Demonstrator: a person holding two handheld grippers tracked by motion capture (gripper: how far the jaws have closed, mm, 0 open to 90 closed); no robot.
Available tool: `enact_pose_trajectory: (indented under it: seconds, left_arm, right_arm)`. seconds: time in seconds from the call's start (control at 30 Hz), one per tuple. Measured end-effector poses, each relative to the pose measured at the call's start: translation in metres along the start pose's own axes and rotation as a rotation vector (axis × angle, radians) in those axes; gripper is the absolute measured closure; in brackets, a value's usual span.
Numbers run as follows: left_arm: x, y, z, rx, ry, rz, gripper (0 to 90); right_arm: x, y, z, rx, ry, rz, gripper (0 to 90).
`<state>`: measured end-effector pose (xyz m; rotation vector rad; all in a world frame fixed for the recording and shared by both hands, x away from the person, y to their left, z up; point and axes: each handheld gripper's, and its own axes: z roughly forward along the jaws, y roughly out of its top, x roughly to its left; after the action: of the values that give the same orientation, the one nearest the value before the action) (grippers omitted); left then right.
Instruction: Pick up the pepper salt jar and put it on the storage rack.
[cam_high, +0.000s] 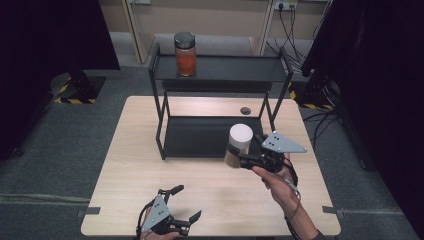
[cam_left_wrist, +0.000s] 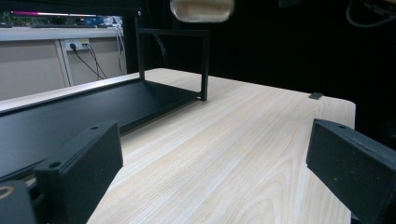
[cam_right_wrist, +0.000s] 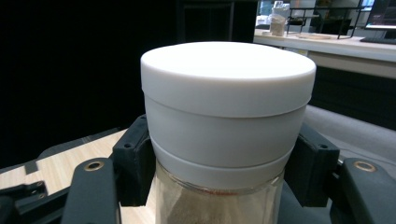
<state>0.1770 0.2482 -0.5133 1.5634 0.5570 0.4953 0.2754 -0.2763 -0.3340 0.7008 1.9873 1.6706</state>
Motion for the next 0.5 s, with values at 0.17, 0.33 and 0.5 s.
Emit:
enact_pose_trajectory:
  seconds: [0.17, 0.33, 0.5]
  left_arm:
    - [0.000, 0.000, 0.000, -0.001, 0.001, 0.000, 3.4]
    - [0.000, 0.000, -0.001, -0.002, 0.001, 0.001, 3.4]
    - [0.000, 0.000, -0.001, -0.003, 0.002, 0.001, 3.4]
  right_arm:
    - [-0.002, 0.016, 0.002, -0.004, -0.011, -0.015, 35.5]
    - [-0.004, 0.032, 0.004, -0.015, -0.016, -0.025, 35.5]
    - [-0.006, 0.045, 0.009, -0.018, -0.011, -0.024, 35.5]
